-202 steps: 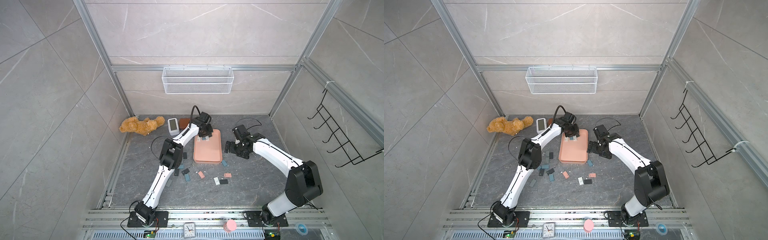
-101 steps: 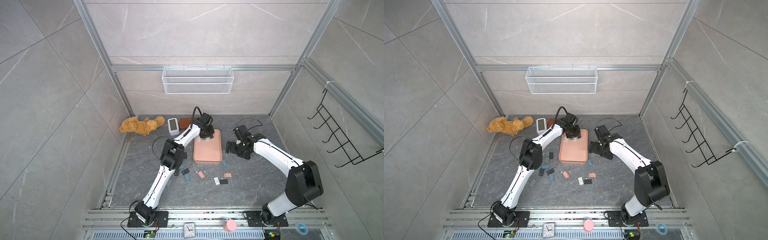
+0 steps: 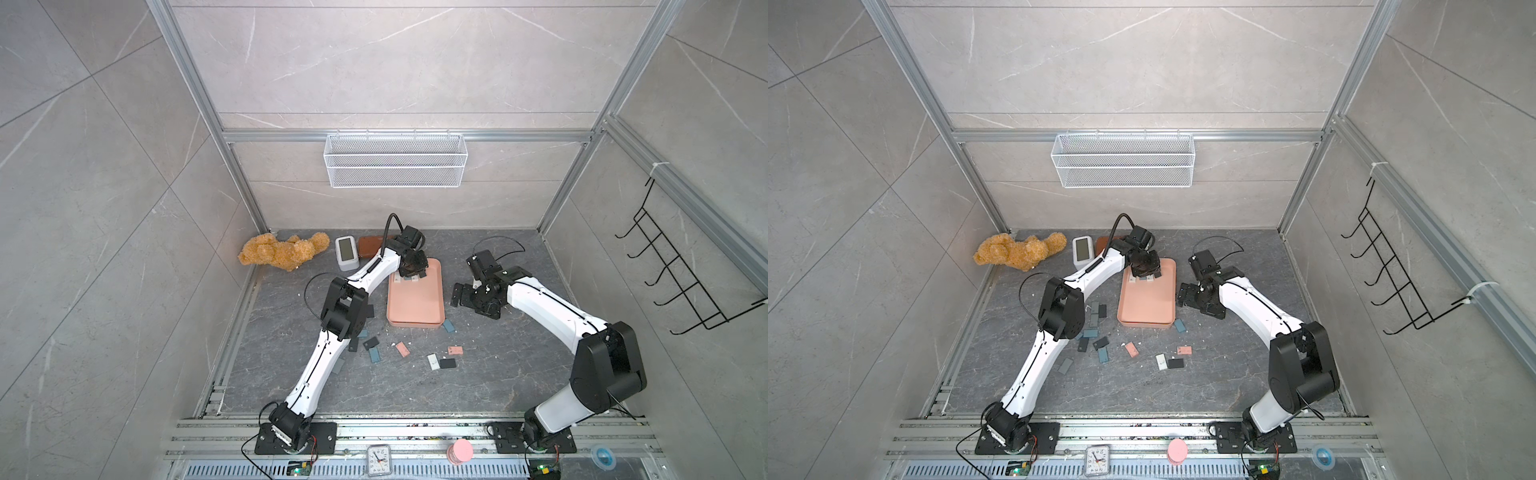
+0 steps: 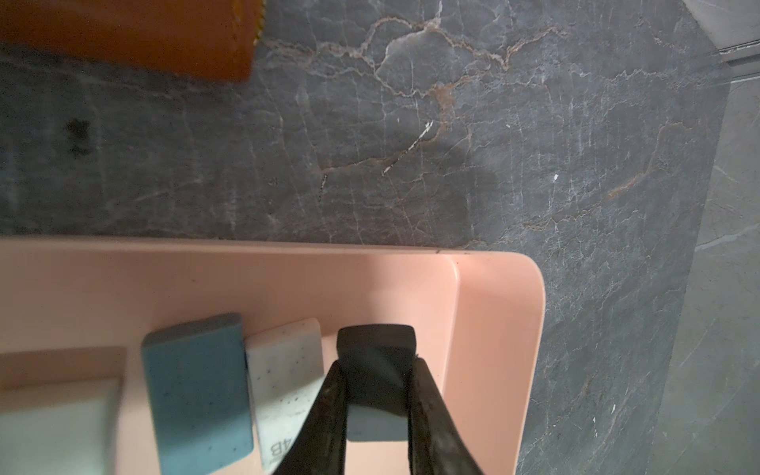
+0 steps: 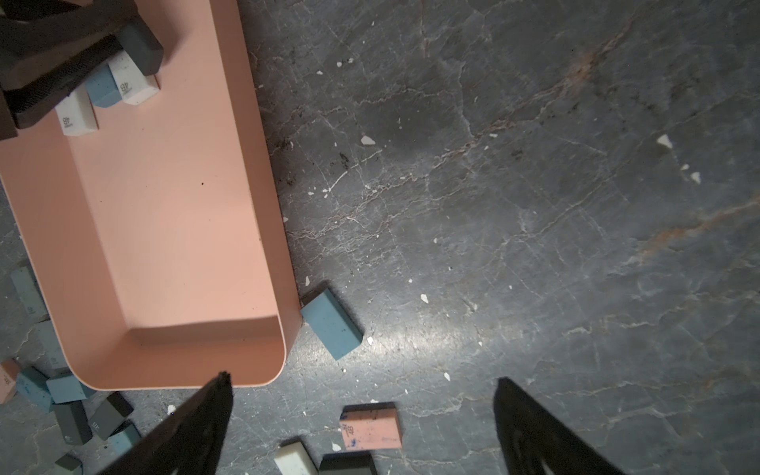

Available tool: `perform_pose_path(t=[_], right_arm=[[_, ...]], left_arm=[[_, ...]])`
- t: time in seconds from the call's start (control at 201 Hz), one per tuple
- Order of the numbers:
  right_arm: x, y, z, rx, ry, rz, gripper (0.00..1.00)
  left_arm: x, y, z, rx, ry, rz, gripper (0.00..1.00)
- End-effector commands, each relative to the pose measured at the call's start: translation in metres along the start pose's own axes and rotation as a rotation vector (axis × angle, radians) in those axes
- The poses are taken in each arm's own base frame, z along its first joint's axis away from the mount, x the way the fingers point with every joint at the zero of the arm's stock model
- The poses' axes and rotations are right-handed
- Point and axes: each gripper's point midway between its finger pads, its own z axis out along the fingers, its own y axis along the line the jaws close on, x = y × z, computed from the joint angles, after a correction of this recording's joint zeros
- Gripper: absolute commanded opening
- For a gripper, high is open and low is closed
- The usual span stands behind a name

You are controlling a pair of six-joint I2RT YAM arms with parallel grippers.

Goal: Put the eraser in the storage box
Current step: Place the eraser in the storage box.

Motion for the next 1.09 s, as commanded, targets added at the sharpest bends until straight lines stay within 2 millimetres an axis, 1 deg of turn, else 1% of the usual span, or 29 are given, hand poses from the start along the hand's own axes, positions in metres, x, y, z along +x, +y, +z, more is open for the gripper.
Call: perform_pose_path(t=[0.0,0.304,0.483,0.607,0.861,1.011,1.085], right_arm=[[0.006,-0.005,-0.001,0.007,0.016,0.003,1.0],[0.006,-0.004,-0.003,-0.001,0.01,0.004,1.0],[0.006,-0.005,-0.005,-0.003,0.005,0.007,1.0],[0.008,-0.006,-0.007,-0.004,0.003,0.008,1.0],[0.01,-0.008,-0.009,-0.005,0.002,0.008,1.0],[0.014,-0.011,-0.007,0.003,0.008,-0.011,0.99],[0.017,-0.013,-0.005,0.006,0.012,-0.035,0.99]], left_arm=[[0.007,0.004,0.002,-0.017,0.025,0.013,0.24],[0.007,0.001,-0.002,-0.016,0.024,0.02,0.31],[0.007,0.0,-0.005,-0.016,0.024,0.024,0.33],[0.008,-0.001,-0.005,-0.015,0.025,0.026,0.37],[0.01,-0.002,-0.005,-0.017,0.029,0.024,0.39],[0.007,-0.011,-0.017,-0.002,0.014,0.03,0.43],[0.004,-0.017,-0.028,0.006,0.001,0.035,0.48]])
